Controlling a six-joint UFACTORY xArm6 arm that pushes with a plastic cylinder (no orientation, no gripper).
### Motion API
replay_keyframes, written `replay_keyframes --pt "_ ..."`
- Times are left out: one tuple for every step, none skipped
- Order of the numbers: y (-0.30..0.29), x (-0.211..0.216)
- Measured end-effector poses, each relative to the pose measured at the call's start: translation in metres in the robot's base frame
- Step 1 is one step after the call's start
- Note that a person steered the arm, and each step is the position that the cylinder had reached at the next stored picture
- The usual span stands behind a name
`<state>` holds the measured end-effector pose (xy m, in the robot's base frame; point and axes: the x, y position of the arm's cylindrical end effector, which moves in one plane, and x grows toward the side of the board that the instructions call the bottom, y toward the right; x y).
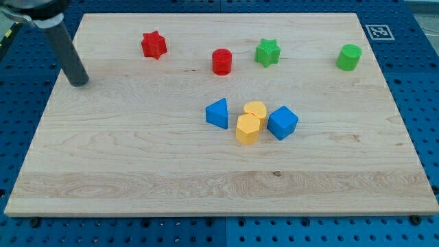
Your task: Move the red star towards the red circle
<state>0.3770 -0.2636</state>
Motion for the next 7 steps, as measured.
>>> replay_keyframes --pt "-0.004 -0.043" --pt "-0.004 -0.087" --pt "0.005 -0.122" --pt "0.042 -0.126" --pt "0.092 -0.074" --pt "0.135 -0.021" --pt "0.094 -0.022"
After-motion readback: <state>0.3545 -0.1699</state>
